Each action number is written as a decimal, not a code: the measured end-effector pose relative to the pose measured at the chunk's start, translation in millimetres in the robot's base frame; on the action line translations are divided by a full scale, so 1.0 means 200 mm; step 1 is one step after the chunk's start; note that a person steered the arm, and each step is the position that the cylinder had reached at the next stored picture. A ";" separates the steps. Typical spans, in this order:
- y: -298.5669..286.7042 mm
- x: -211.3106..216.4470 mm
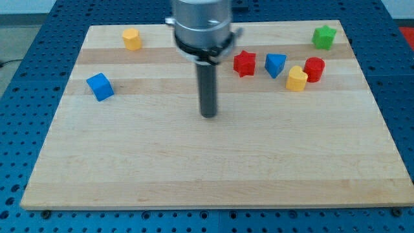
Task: Move the yellow heart towards the bottom left side of the board
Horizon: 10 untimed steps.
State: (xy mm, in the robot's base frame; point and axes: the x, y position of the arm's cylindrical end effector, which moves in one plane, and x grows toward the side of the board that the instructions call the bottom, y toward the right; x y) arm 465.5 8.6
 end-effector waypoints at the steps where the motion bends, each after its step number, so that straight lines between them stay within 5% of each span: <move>1: 0.37 0.03; 2: 0.83 -0.07; 4: 1.03 -0.40; 6: 0.77 -0.45; 10: -0.07 -0.15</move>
State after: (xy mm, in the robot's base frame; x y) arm 436.3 -5.8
